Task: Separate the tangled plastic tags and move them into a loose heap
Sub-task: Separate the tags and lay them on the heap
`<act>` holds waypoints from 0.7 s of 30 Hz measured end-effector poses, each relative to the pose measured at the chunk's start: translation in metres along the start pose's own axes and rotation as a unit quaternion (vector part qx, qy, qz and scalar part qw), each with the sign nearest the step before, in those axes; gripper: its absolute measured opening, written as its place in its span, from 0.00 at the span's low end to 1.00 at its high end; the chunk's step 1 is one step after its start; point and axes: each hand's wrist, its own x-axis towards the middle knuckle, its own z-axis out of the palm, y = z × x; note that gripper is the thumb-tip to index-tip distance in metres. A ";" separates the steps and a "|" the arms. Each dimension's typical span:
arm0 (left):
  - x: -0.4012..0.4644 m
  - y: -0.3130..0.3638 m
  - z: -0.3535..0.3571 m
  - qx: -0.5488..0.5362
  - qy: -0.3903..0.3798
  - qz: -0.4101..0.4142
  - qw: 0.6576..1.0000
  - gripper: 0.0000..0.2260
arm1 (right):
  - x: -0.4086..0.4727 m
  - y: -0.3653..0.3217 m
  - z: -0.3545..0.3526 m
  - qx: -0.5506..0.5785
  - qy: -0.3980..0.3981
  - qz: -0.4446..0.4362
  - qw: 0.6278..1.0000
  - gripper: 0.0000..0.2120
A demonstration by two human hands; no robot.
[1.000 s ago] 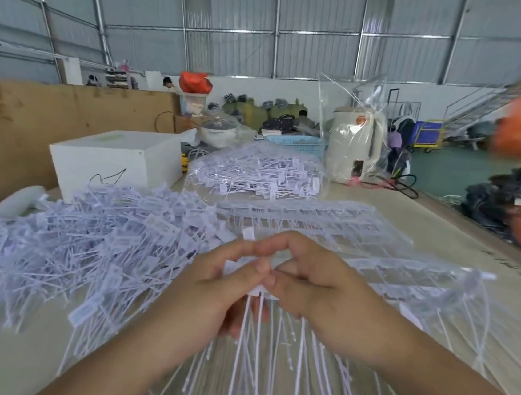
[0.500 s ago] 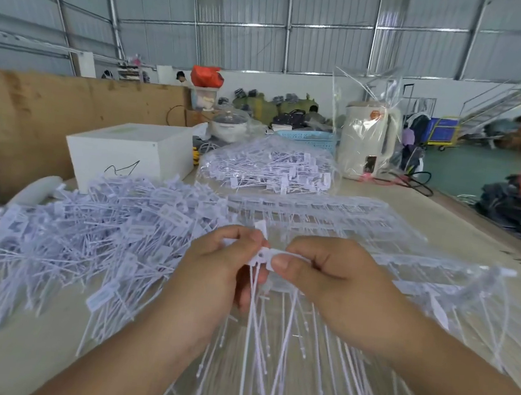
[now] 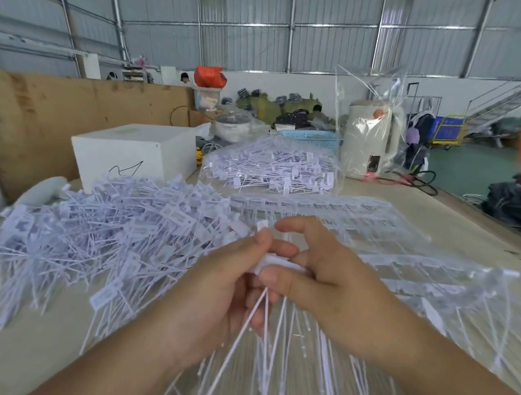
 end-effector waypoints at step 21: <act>0.001 0.007 0.003 -0.078 0.121 0.065 0.987 0.02 | 0.005 -0.012 0.008 -0.188 0.164 -0.077 0.965 0.19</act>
